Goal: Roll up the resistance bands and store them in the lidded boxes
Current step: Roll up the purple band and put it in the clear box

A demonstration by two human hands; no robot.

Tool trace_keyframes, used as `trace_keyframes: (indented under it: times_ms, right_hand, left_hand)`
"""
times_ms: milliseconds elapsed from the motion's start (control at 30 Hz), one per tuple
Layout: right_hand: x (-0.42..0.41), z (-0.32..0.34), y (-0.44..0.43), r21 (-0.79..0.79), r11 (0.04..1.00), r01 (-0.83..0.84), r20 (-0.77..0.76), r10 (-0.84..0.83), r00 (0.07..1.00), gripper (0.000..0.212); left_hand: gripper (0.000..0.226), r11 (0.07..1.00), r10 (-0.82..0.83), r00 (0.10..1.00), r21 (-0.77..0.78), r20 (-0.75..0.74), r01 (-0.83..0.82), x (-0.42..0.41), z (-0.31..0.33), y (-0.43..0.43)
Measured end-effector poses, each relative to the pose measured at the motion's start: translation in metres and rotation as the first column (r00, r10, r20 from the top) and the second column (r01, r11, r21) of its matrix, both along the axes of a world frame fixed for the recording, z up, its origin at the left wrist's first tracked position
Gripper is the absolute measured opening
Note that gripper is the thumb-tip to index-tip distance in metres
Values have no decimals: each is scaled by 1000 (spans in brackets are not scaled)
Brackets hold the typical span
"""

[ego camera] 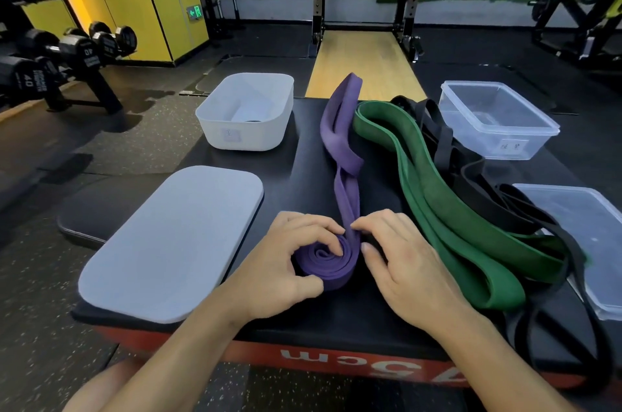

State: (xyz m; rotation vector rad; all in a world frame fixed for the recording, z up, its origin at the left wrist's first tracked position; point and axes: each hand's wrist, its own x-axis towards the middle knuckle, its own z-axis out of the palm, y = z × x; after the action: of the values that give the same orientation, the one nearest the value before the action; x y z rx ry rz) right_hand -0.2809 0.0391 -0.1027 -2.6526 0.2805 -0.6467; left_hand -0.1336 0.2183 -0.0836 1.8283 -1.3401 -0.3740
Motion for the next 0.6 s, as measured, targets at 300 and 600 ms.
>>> trace_keyframes:
  times_ms: [300,600]
  right_hand:
    - [-6,-2,-2,223,972,-78,12,77,997,61]
    - [-5,-2,0,129,991,-21,-24,24,999,65]
  left_hand:
    - [44,997,-7,997,-82,-76,1,3,-8,0]
    - [63,998,51,998,-28,-24,-51,4,-12,0]
